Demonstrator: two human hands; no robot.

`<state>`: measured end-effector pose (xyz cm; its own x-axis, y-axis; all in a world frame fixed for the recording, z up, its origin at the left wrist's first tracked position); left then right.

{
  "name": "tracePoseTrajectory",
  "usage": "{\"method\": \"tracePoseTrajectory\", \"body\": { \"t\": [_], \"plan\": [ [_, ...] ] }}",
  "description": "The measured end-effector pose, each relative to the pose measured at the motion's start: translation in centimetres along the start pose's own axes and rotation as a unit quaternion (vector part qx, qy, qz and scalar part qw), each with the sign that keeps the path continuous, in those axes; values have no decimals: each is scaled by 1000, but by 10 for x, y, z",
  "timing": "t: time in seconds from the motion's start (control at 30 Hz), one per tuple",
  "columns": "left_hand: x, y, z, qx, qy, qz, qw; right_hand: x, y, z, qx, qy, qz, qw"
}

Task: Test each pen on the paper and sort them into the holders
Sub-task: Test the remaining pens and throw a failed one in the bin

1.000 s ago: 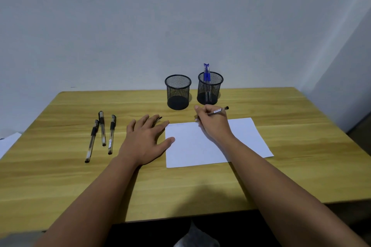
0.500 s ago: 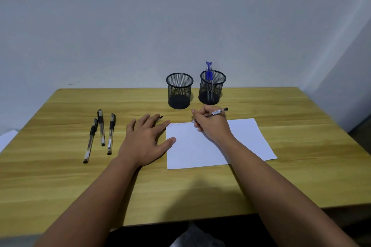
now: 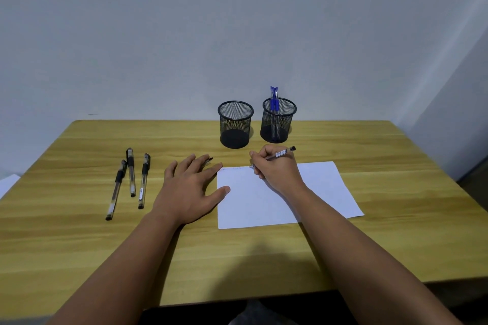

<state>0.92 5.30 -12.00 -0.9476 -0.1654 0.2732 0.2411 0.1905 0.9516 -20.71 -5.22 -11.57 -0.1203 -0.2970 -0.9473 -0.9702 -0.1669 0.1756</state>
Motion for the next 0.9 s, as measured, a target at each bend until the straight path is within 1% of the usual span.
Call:
{"method": "tracePoseTrajectory", "body": {
  "t": [0.33,0.67,0.9],
  "plan": [
    [1,0,0,0,4,2,1000,2,-1,0,-11,2,7,1000],
    [1,1,0,1,5,2,1000,3,1,-1,14,11,0,1000],
    [1,2,-1,-4,5,-1,1000,2,0,-1,1,6,19,1000]
  ]
}}
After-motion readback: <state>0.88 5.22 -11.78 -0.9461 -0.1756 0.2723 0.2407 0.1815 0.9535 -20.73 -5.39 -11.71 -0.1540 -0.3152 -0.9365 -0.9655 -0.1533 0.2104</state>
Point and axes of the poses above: each hand's wrist, its own z-axis away from the middle knuckle, its own y-axis out of the back of the hand, x = y × z, the point moved 2 cm from there along -z, towards the middle knuckle, and after that the axes turned 12 degrees about y, right-handed, at the moved point
